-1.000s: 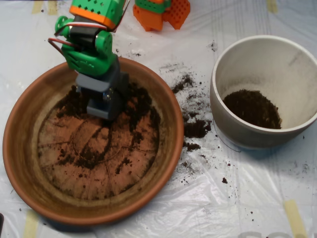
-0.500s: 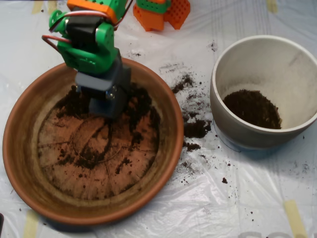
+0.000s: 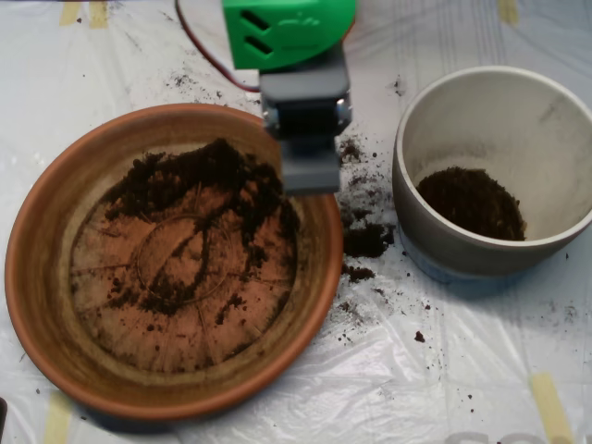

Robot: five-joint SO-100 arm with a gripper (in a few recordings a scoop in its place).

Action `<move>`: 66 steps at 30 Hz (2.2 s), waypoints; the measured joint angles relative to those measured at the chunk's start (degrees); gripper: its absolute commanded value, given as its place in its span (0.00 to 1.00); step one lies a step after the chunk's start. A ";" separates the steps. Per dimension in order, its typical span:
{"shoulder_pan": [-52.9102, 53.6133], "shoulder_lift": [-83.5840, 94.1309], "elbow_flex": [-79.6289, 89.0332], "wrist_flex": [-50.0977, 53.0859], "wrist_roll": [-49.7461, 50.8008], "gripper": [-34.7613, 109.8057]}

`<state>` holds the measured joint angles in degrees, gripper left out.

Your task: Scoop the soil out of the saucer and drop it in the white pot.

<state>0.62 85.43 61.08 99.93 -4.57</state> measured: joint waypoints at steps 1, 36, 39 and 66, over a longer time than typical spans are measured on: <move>-1.23 1.58 0.09 -0.44 -0.62 0.24; -25.22 11.95 13.71 -11.34 -13.45 0.59; -25.31 11.95 13.89 -11.34 -12.74 0.58; 10.55 23.55 23.20 -14.06 1.23 0.52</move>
<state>11.16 108.98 84.29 85.87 -3.34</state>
